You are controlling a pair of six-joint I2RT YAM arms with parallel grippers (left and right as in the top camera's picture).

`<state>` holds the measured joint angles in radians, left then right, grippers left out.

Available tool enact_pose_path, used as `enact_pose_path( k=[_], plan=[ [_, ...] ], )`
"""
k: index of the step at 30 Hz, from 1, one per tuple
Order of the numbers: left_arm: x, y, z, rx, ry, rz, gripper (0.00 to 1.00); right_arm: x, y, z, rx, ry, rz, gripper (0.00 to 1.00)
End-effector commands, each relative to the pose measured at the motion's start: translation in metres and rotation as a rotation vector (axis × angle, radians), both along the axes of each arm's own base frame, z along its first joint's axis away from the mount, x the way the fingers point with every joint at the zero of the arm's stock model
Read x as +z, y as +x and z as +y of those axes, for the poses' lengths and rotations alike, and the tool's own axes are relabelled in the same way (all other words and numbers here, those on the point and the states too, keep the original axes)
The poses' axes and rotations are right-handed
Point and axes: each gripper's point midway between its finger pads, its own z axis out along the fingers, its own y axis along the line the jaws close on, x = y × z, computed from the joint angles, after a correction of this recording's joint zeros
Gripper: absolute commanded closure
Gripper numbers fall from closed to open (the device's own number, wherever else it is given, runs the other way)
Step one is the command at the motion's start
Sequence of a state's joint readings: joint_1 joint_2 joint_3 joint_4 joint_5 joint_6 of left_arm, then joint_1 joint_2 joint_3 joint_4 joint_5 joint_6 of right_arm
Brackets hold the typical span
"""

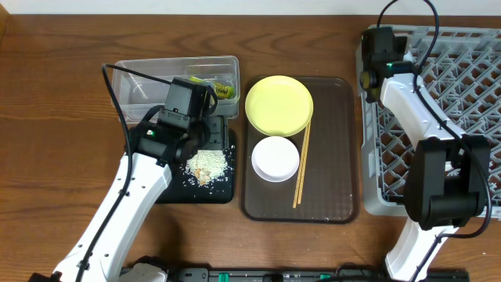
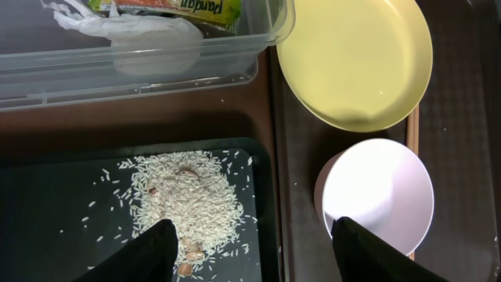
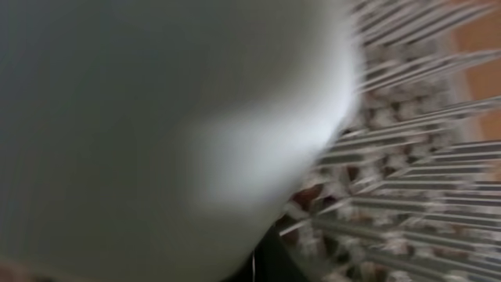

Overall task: Sort waste into correct bins and load items into the dishwasher rack
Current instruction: 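Reach the right gripper to the pink bowl and grasp its rim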

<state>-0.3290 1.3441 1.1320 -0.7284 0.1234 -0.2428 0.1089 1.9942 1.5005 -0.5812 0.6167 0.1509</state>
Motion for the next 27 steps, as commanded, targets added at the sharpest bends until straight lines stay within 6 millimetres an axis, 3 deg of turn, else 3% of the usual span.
enact_pose_path(
  k=[1,5,9,14,17,22,27],
  plan=[
    [0.005,0.005,0.002,0.016,0.006,-0.016,0.34,0.018,-0.003,0.032,0.053,0.187,-0.05,0.95],
    [0.005,0.005,0.002,0.016,0.006,-0.016,0.34,0.042,-0.015,0.037,0.077,0.227,-0.06,0.72],
    [0.005,0.005,0.002,0.016,0.006,-0.016,0.34,0.053,-0.03,0.063,0.155,0.369,-0.031,0.7],
    [0.005,0.005,0.002,0.016,0.006,-0.016,0.34,0.049,-0.051,0.126,0.322,0.687,0.067,0.69],
    [0.005,0.005,0.002,0.016,0.006,-0.016,0.34,0.039,-0.063,0.154,0.386,0.772,0.13,0.66],
    [0.005,0.005,0.003,0.016,0.006,-0.016,0.34,0.005,-0.081,0.179,0.418,0.755,0.227,0.65],
    [0.004,0.005,0.012,0.062,0.045,-0.017,0.34,-0.03,-0.123,0.21,0.461,0.779,0.39,0.57]
  ],
)
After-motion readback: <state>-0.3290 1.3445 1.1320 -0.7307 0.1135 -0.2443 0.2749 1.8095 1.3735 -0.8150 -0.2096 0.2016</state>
